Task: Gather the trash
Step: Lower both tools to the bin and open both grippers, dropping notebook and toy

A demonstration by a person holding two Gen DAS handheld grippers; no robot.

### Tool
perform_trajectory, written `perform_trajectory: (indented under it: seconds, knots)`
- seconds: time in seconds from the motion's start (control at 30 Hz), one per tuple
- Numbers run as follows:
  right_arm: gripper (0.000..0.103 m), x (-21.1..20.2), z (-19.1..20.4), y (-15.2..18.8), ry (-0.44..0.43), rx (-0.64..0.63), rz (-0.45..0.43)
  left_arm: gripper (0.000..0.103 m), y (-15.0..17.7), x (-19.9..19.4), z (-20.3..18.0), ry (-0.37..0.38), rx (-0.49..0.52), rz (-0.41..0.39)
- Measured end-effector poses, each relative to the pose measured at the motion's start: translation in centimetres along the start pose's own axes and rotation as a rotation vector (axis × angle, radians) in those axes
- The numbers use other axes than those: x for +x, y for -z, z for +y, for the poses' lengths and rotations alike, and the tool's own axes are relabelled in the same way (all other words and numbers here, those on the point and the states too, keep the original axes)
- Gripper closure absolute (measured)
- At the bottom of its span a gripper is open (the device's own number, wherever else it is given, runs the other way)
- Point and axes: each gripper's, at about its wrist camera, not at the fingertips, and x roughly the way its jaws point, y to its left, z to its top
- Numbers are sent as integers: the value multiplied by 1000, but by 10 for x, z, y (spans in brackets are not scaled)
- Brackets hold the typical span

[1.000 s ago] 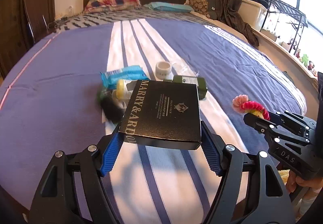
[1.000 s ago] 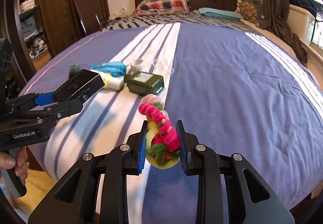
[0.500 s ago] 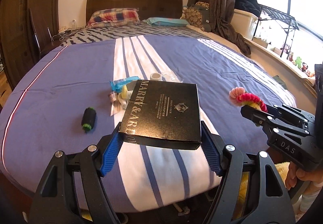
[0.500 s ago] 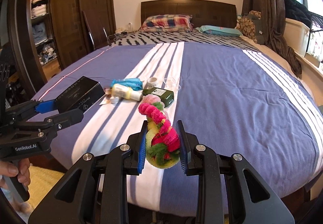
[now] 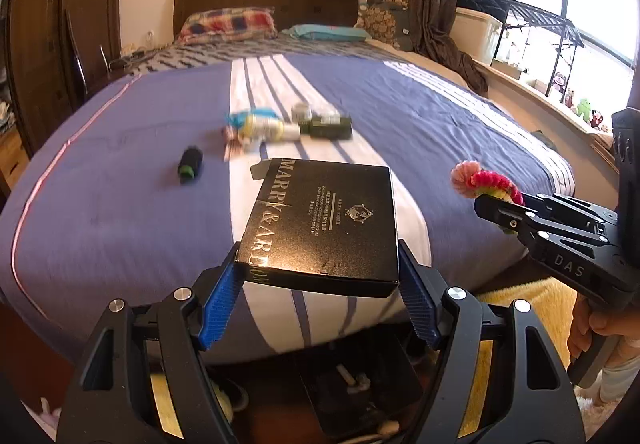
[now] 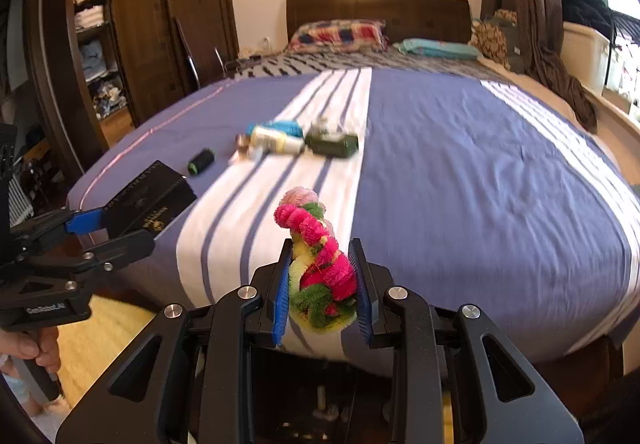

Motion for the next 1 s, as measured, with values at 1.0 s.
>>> perform_trajectory:
  seconds: [1.0]
  knots:
    - [75,111,1,139,-58,130,474,34,155,143,-6,96,-66,541]
